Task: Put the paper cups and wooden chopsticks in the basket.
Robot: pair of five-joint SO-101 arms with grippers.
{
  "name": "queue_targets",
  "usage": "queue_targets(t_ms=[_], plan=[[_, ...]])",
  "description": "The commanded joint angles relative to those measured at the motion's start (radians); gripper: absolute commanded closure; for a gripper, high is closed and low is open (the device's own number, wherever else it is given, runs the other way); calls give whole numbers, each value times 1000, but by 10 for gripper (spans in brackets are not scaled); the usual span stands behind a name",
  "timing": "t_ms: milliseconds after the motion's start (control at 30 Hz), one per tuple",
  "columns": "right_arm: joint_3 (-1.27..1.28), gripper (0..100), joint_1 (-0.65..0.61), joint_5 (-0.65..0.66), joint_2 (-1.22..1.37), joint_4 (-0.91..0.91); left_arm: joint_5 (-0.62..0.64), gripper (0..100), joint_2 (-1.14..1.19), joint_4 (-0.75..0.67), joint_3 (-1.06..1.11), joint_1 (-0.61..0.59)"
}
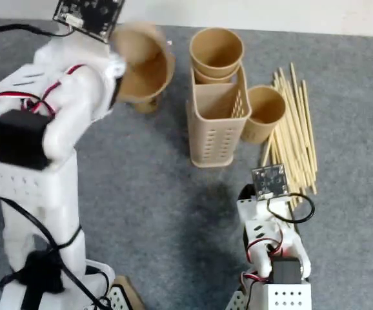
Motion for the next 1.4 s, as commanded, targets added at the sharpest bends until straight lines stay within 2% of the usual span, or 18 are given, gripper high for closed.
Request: queue_targets(t_ms=[0,200,367,500,567,733,1033,1167,1367], plan=[[88,988,-8,14,-13,-19,9,996,134,-94,-108,85],[88,988,-8,14,-13,-19,120,996,404,-115,-237,140],[87,988,-8,14,-13,-19,124,996,593,-110,-374,173],[85,988,-8,14,-13,-19,126,995,674,-46,-469,197],[85,988,-8,14,-13,-19,126,971,697,-31,-504,197],[87,988,-8,14,-13,-19,124,806,733,-34,-518,191],[87,988,-8,14,-13,-19,115,825,745,-181,-549,179],[87,988,-8,14,-13,-19,54,825,753,-193,-628,179],[87,988,-8,14,-13,-19,46,832,748,-264,-641,168]])
